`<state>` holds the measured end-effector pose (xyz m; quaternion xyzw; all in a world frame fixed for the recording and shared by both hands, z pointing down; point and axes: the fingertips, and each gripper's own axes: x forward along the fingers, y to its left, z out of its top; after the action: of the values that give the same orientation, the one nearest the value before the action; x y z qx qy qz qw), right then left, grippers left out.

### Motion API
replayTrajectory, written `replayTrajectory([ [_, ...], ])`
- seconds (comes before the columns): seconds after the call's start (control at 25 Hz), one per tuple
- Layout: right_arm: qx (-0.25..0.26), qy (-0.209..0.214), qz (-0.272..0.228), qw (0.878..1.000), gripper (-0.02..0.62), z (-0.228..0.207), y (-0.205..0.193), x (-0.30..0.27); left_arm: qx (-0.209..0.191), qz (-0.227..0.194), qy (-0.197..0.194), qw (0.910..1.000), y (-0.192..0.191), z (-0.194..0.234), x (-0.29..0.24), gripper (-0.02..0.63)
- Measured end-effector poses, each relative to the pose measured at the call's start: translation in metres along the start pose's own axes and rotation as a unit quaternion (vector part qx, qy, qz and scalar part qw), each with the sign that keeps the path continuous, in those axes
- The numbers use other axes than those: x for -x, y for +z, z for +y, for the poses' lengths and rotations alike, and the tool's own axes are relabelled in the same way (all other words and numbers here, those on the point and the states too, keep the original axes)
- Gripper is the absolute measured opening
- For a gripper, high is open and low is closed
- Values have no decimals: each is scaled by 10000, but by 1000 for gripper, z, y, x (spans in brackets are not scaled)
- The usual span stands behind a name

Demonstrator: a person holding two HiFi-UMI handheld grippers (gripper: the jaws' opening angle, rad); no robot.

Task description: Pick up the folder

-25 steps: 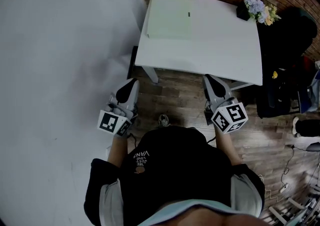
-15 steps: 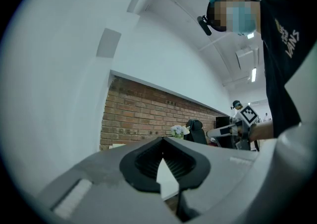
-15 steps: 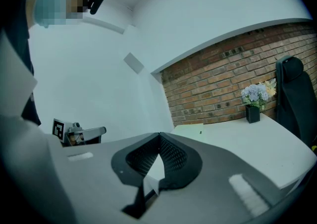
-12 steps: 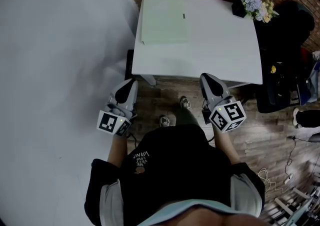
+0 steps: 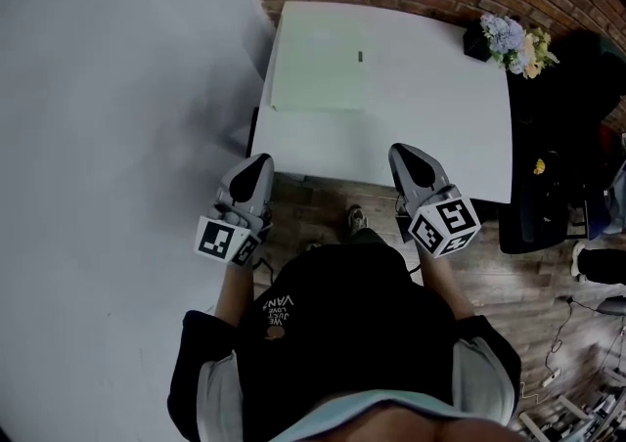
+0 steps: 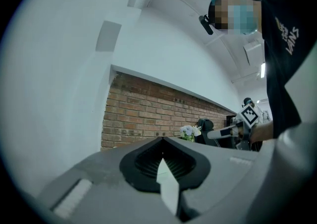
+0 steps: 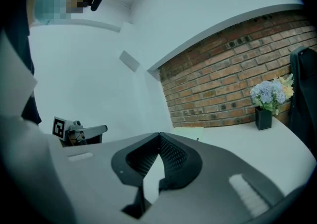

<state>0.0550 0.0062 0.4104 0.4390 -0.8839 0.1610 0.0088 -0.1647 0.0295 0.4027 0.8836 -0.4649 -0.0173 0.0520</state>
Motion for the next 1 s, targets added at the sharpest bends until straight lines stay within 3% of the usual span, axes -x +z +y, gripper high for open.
replayTrajectory([
  [0.6, -1, 561, 272, 9981, -2, -70, 13, -37, 28, 116, 679, 9976, -13, -4, -62, -2],
  [1.0, -230, 434, 409, 9980, -2, -94, 4, -59, 101, 296, 824, 9961, -22, 21, -86, -2],
])
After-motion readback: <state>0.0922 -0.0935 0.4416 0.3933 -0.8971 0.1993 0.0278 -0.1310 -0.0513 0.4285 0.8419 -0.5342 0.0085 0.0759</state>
